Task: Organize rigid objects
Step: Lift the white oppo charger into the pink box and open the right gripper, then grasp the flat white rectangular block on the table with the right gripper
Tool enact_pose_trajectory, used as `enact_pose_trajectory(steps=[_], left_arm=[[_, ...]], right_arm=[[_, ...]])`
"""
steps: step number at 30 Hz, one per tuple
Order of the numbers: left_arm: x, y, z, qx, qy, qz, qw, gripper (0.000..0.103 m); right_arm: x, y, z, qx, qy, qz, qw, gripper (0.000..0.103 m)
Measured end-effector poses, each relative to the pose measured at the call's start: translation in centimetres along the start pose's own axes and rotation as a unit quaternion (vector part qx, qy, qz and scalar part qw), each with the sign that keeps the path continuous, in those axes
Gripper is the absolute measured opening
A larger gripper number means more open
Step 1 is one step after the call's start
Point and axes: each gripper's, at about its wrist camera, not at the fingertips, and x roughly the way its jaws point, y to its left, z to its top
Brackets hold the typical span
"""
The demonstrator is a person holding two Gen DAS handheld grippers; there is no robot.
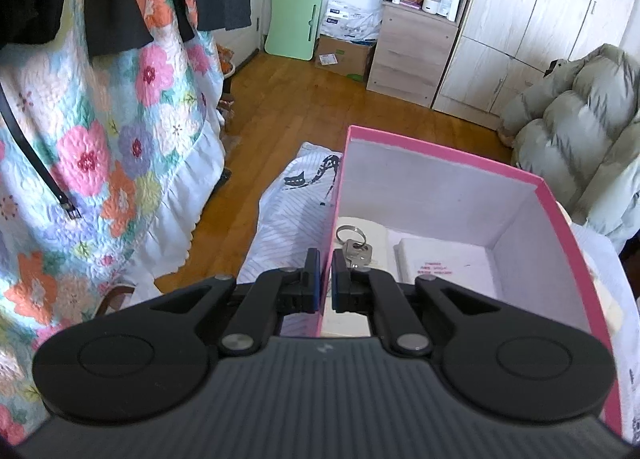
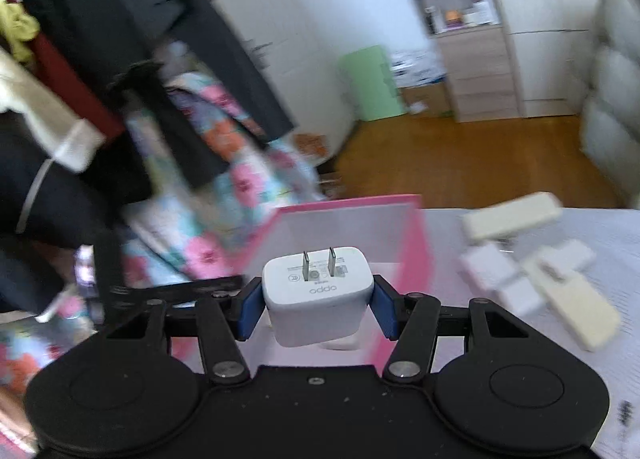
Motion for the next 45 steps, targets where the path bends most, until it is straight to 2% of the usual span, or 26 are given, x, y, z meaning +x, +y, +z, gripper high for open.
enact_pose_trajectory(steps=[2,4,7,9,14,18,21,24,26,30,33,38,42,45], left_arm=[[0.0,-0.1,0.0,0.002,-0.001,0.001,1.0,0.004],[0.1,0.0,0.0,0.004,-0.001,0.002,1.0,0.004],[0.2,0.1,0.0,-0.005,0.0,-0.002,1.0,0.004],[0.2,0.3,0.0,-0.012,0.003,-0.007,0.9999,0.004],[0.2,0.6,0.0,-0.018,0.003,-0.011,0.9998,0.004],[0.3,0.5,0.0,-0.018,0.007,-0.008,0.9998,0.005],[0.4,0.6,0.0,-0.023,0.007,-0.011,0.9997,0.005],[0.5,0.8,0.1,-0.034,0.009,-0.019,0.9992,0.005],[0.6,0.9,0.1,-0.036,0.01,-0.018,0.9992,0.005],[0.7,0.5,0.0,-0.026,0.011,-0.012,0.9995,0.005],[0.7,0.4,0.0,-0.018,0.011,-0.006,0.9998,0.005],[0.7,0.3,0.0,-0.015,0.011,-0.005,0.9998,0.005],[0.7,0.0,0.1,-0.006,0.011,0.002,0.9999,0.005],[0.8,-0.3,0.1,0.003,0.012,0.008,0.9999,0.005]], right_arm=[[1.6,1.6,0.5,-0.019,0.03,0.021,0.999,0.062],[4.6,3.0,0.7,-0.044,0.082,0.031,0.995,0.062],[10.3,4.0,0.3,-0.059,0.164,0.01,0.985,0.061],[13.7,4.1,-0.2,-0.063,0.201,0.0,0.978,0.061],[18.3,3.0,-1.2,-0.03,0.252,-0.008,0.967,0.061],[19.9,2.1,-2.4,0.021,0.301,-0.001,0.953,0.061],[20.6,2.0,-2.9,0.061,0.312,0.002,0.948,0.061],[21.1,1.4,-2.9,0.116,0.303,0.009,0.946,0.064],[21.1,0.9,-3.1,0.148,0.306,0.03,0.94,0.064],[19.3,1.2,-3.4,0.145,0.301,0.043,0.941,0.064],[15.5,1.3,-2.9,0.13,0.276,0.064,0.95,0.064],[6.7,0.6,-1.8,0.069,0.184,0.107,0.975,0.066],[0.2,-1.6,-1.2,0.03,0.096,0.068,0.993,0.066],[-2.7,-4.2,-1.2,0.01,0.052,0.027,0.998,0.066]])
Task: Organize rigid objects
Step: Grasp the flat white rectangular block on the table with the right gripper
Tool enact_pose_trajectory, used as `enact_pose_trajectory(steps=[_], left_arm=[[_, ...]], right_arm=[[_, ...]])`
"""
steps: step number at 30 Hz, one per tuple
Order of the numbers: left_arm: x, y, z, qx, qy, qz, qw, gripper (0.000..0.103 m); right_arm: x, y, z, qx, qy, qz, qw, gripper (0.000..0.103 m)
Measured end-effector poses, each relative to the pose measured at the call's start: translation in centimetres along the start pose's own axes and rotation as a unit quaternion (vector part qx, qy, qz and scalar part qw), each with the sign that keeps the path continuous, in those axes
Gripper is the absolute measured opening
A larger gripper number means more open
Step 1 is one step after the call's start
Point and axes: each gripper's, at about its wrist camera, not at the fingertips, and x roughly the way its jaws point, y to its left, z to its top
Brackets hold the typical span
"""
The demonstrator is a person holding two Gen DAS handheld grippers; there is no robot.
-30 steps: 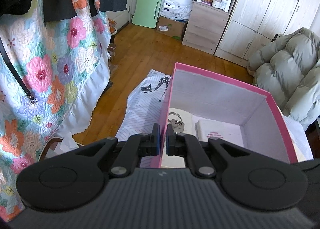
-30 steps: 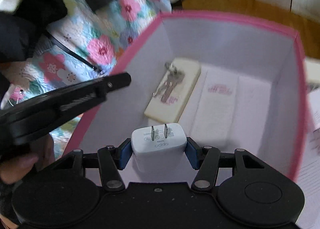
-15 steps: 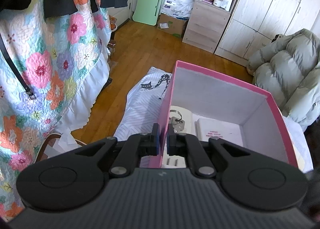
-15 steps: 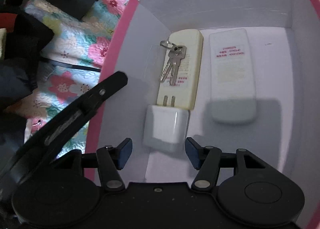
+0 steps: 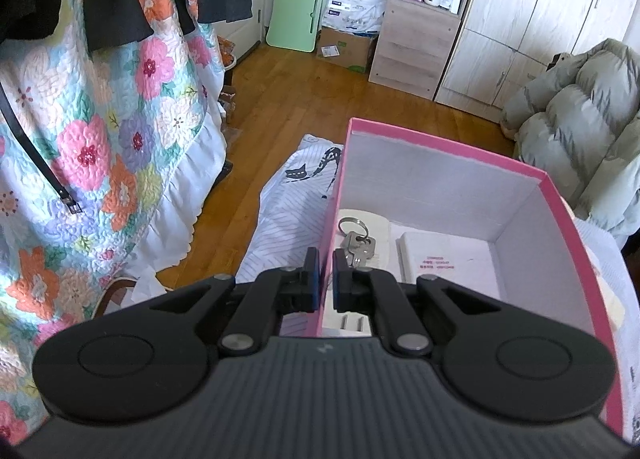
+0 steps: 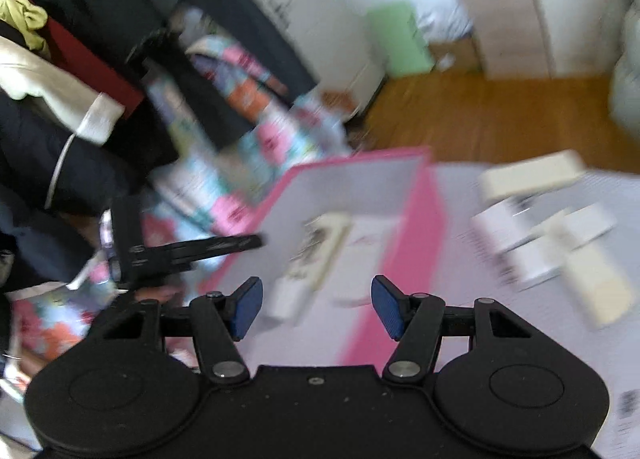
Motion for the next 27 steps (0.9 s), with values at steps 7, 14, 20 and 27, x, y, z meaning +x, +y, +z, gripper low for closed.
enact_pose_trajectory(steps=[7,14,20,27], left_arm=[[0.0,-0.2,-0.1,0.007,-0.001,0.008,0.9999,0.005],[0.0,-0.3,-0.1,0.013,0.0,0.015,0.9998,0.005],[-0.1,-0.4,-0.2,0.018,-0.001,0.013,0.9998,0.005],[0.0,-0.3,-0.2,0.012,-0.001,0.008,0.9999,0.005]], right_arm=[[-1.6,-8.3,-1.5,0.016,-0.027,-0.126,0.992,0.066],[1.5,-15.5,0.6,0.143,-0.008,-0.161,0.977,0.068],[5.5,-20.1,3.1,0.229,-0.012,-0.174,0.958,0.069],[10.5,-21.9,4.7,0.301,0.004,-0.202,0.932,0.07]])
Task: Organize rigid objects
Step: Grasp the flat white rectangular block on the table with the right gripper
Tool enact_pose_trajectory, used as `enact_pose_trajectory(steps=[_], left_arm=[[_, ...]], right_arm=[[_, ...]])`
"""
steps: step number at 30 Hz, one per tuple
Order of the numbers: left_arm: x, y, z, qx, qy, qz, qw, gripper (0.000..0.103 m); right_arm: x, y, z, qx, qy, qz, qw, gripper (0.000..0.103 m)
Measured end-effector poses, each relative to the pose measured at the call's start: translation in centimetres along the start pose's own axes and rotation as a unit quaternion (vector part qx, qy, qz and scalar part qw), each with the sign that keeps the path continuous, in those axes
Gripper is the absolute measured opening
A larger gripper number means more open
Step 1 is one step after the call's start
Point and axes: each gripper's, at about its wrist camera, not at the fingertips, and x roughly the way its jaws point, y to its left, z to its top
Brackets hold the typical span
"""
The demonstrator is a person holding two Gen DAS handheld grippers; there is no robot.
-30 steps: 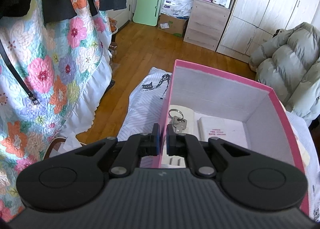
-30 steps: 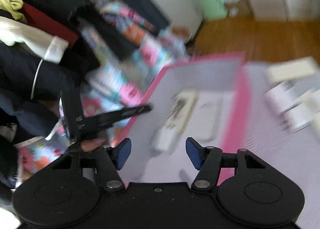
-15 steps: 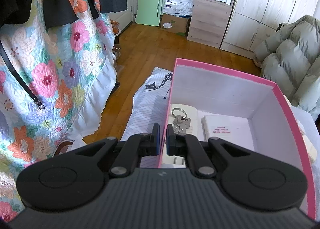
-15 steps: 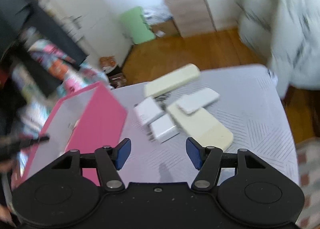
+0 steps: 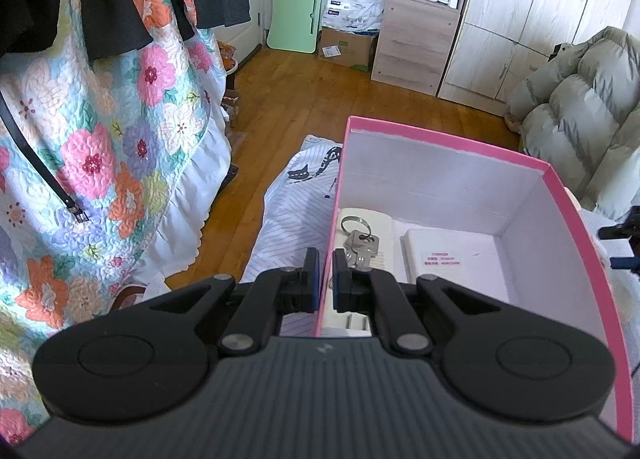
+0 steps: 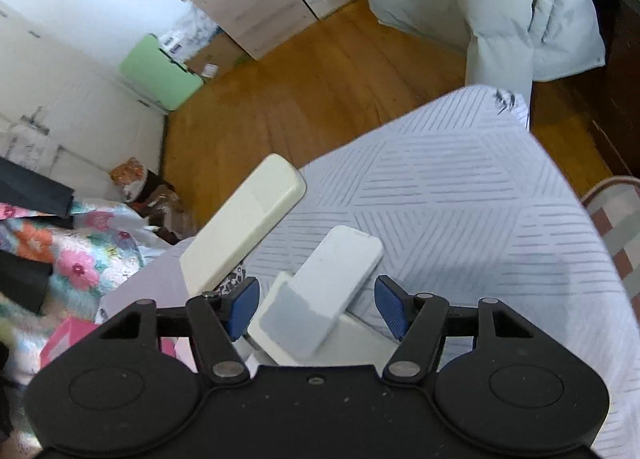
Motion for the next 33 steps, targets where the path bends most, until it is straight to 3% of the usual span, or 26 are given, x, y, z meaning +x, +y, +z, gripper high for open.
enact_pose_trajectory(steps=[3,9,11,14,20,26,33], left_arm=[[0.0,0.2,0.0,-0.005,0.001,-0.006,1.0,0.005],[0.0,0.2,0.1,0.0,0.001,-0.002,1.0,0.005],[0.1,0.2,0.1,-0.001,0.001,-0.003,1.0,0.005],[0.1,0.3,0.1,-0.001,0.001,-0.005,1.0,0.005],[0.1,0.3,0.1,0.004,0.0,0.0,1.0,0.005],[0.0,0.3,0.0,0.004,0.0,0.001,1.0,0.005],[0.0,0.1,0.0,0.006,0.0,0.003,1.0,0.005]], right_arm=[[1.0,1.3,-0.2,-0.012,-0.012,-0.027,0.999,0.075],[2.5,4.2,-1.0,-0.106,-0.027,-0.089,0.99,0.076],[2.5,4.2,-1.1,-0.125,-0.035,-0.094,0.987,0.062],[1.2,2.3,-1.0,-0.111,-0.037,-0.047,0.992,0.045],[-0.7,0.2,-2.2,-0.112,-0.042,-0.008,0.993,0.044],[-3.0,-0.4,-4.0,-0.153,-0.036,-0.008,0.988,0.044],[-5.5,0.5,-6.6,-0.239,-0.073,-0.016,0.968,0.043]])
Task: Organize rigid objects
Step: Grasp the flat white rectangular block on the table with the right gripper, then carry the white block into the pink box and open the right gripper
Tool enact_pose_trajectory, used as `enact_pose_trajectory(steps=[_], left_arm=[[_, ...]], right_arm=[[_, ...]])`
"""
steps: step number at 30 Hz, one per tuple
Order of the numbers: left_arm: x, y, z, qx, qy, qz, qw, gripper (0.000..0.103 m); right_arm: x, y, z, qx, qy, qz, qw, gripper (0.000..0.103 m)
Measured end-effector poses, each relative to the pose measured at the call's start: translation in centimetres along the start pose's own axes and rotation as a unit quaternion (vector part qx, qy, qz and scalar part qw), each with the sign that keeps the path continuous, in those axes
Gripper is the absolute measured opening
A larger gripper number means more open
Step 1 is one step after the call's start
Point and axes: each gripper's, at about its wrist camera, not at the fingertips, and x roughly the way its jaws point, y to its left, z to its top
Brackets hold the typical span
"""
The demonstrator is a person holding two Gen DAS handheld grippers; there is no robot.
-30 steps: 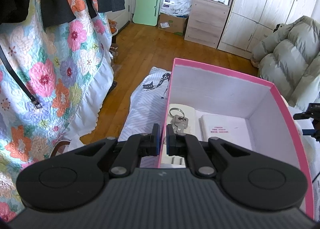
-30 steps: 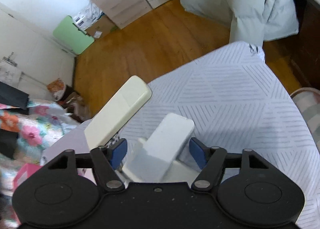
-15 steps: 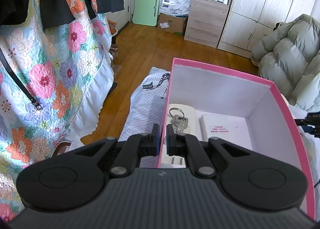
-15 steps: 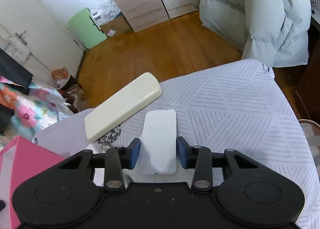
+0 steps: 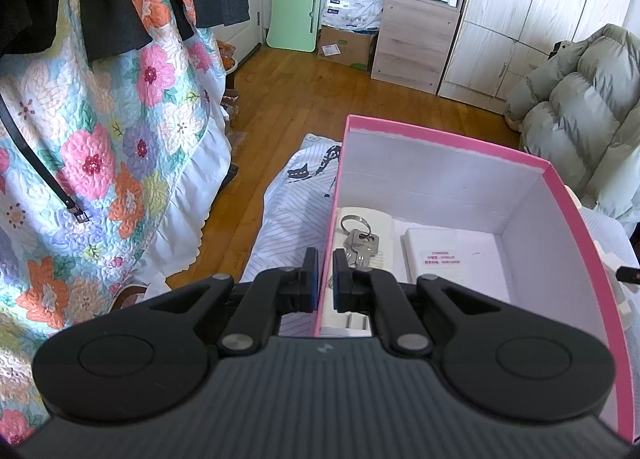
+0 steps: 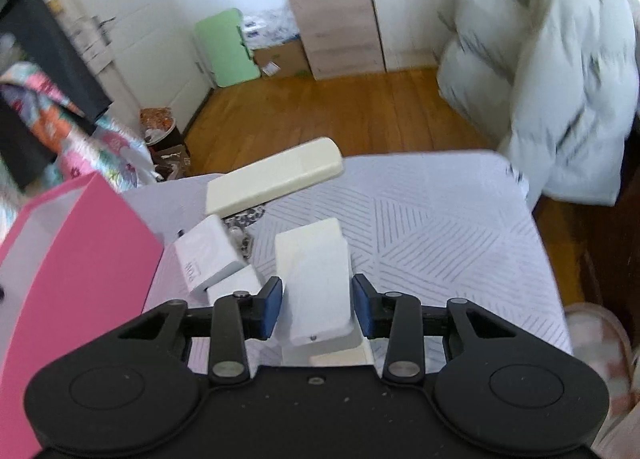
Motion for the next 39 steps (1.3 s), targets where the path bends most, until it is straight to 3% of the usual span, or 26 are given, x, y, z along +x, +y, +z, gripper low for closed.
enact_pose_trajectory(steps=[8,9,10,11,13,16,18,26,32,35,39], left_arm=[[0.1,0.0,0.0,0.0,0.0,0.0,1.0,0.005],[0.1,-0.1,0.0,0.002,0.0,0.001,1.0,0.005],[0.2,-0.1,0.0,0.003,0.0,0.001,1.0,0.005],[0.2,-0.1,-0.1,0.003,0.0,0.001,1.0,0.005],[0.2,-0.2,-0.1,0.002,0.0,0.0,1.0,0.005],[0.3,-0.2,-0.1,-0.001,0.0,-0.002,1.0,0.005],[0.2,-0.4,-0.2,0.001,0.0,0.001,1.0,0.005],[0.4,-0.6,-0.4,0.001,0.001,-0.001,1.0,0.005],[0.3,-0.3,-0.3,-0.003,0.001,-0.001,1.0,0.005],[0.2,-0.1,-0.3,-0.009,0.0,0.0,1.0,0.005],[0.1,0.2,-0.1,-0.018,0.0,-0.004,0.9998,0.005]], right_arm=[[-0.7,2.4,-2.5,-0.085,0.028,-0.023,0.996,0.045],[-0.8,2.8,-2.7,-0.097,0.028,-0.029,0.994,0.049],[-0.7,3.2,-2.8,-0.109,0.028,-0.035,0.993,0.063],[-0.6,3.5,-2.9,-0.117,0.028,-0.038,0.992,0.067],[-0.4,3.9,-3.3,-0.134,0.015,-0.045,0.99,0.067],[0.2,4.7,-4.0,-0.183,-0.009,-0.08,0.98,0.045],[-0.1,5.1,-4.2,-0.199,-0.012,-0.081,0.977,0.044],[-3.4,5.2,-5.5,-0.162,-0.048,-0.042,0.985,0.044],[-7.2,8.5,-4.5,-0.155,-0.075,0.022,0.985,0.044],[-9.2,12.2,-2.5,-0.154,-0.082,0.121,0.977,0.044],[-9.0,17.7,-1.0,-0.157,-0.025,0.213,0.964,0.044]])
